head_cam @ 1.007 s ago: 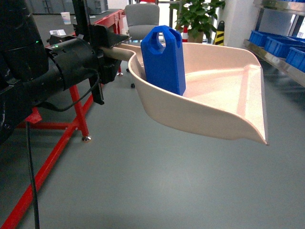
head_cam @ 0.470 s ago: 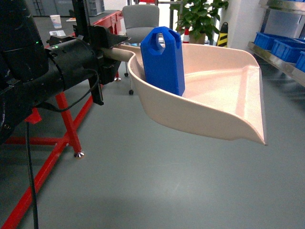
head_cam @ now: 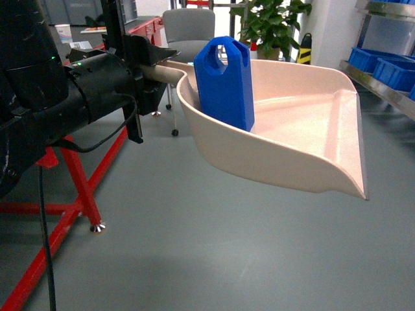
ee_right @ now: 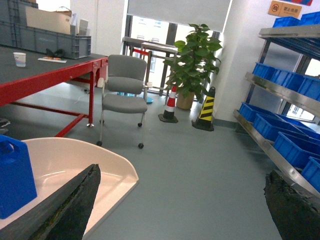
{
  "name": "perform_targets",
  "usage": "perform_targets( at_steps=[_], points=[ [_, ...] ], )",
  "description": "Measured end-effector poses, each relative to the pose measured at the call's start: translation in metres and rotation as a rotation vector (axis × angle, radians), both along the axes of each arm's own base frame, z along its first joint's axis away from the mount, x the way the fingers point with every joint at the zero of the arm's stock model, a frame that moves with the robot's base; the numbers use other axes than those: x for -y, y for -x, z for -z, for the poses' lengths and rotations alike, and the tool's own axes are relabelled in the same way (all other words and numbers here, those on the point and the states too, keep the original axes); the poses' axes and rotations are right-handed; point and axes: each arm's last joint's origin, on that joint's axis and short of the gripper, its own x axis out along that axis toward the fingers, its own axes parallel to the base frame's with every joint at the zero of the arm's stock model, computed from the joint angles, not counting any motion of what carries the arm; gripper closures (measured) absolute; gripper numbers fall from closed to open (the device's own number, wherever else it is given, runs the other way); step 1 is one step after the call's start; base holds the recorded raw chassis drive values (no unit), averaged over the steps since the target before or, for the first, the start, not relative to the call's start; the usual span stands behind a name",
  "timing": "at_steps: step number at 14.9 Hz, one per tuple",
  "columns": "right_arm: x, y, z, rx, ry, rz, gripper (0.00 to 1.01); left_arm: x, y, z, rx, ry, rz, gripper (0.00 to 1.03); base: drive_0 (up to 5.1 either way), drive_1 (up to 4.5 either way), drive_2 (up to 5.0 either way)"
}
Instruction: Place part in tray to right shelf
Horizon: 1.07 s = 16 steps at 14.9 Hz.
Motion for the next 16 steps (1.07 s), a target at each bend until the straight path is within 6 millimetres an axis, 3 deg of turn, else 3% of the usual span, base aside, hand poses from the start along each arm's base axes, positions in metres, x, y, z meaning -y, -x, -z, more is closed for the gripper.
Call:
perform_targets(
  at_steps=[16],
  points=[
    [-0.0004,-0.0007,0.0006,-0.003,0.002,-0.003,0.03,-0.0005,-0.0005,0.0003,-0.001,0.000,-0.002,0.91,-0.1,4.17,-4.4]
  ],
)
